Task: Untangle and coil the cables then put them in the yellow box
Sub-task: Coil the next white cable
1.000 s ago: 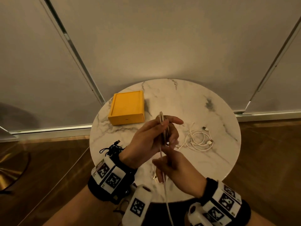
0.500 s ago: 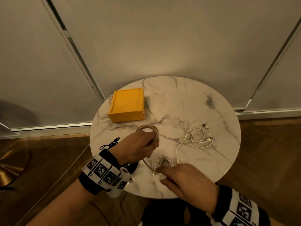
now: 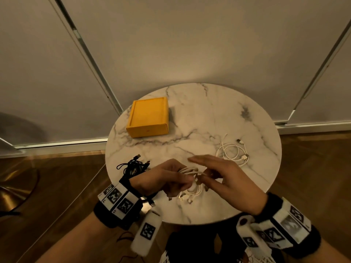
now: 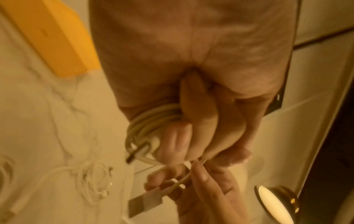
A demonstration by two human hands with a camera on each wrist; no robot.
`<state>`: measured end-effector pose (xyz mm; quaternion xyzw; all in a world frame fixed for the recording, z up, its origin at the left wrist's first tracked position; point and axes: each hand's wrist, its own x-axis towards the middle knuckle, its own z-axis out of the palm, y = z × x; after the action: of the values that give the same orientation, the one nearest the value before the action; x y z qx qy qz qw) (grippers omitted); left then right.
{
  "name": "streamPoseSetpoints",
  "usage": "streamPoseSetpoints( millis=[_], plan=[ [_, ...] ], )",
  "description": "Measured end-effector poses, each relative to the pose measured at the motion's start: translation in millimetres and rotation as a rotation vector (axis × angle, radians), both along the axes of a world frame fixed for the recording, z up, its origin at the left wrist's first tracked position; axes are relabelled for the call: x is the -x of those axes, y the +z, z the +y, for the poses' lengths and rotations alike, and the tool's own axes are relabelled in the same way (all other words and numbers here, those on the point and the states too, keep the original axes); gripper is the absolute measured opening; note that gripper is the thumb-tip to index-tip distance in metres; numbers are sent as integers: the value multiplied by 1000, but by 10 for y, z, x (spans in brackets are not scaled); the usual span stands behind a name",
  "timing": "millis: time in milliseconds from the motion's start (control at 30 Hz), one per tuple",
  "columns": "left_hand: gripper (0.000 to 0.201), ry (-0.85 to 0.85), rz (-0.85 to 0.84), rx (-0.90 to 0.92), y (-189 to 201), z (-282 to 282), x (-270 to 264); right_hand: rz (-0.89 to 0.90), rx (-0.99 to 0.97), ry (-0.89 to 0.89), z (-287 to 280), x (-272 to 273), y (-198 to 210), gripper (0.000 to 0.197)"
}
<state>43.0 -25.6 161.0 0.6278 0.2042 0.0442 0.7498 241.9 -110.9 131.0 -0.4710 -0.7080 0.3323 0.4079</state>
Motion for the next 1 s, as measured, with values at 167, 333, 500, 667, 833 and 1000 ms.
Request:
streamPoseSetpoints(
  millis=[167,333,500,667,833,1000],
  plan=[
    [34,97,-131,205,-81,-11,-52,279,158,-19,4,91,69,16],
    [24,381,-63,95,-280,-57,-70,320,239,-72,7,126,-30,12],
    [19,648,-70,-137,-341,-162,-163,411,296,-149,41,161,-70,16],
    [23,737,-86,-200,-305,-220,-168,119,185,-179,-8,95,-161,24],
    [18,738,-82,-81,-313,-299,-145,-445,-17,-272,21,-32,-245,18],
    [15,705,-121,93,-302,-366,-173,158,171,-387,133,-137,-220,8]
  ],
)
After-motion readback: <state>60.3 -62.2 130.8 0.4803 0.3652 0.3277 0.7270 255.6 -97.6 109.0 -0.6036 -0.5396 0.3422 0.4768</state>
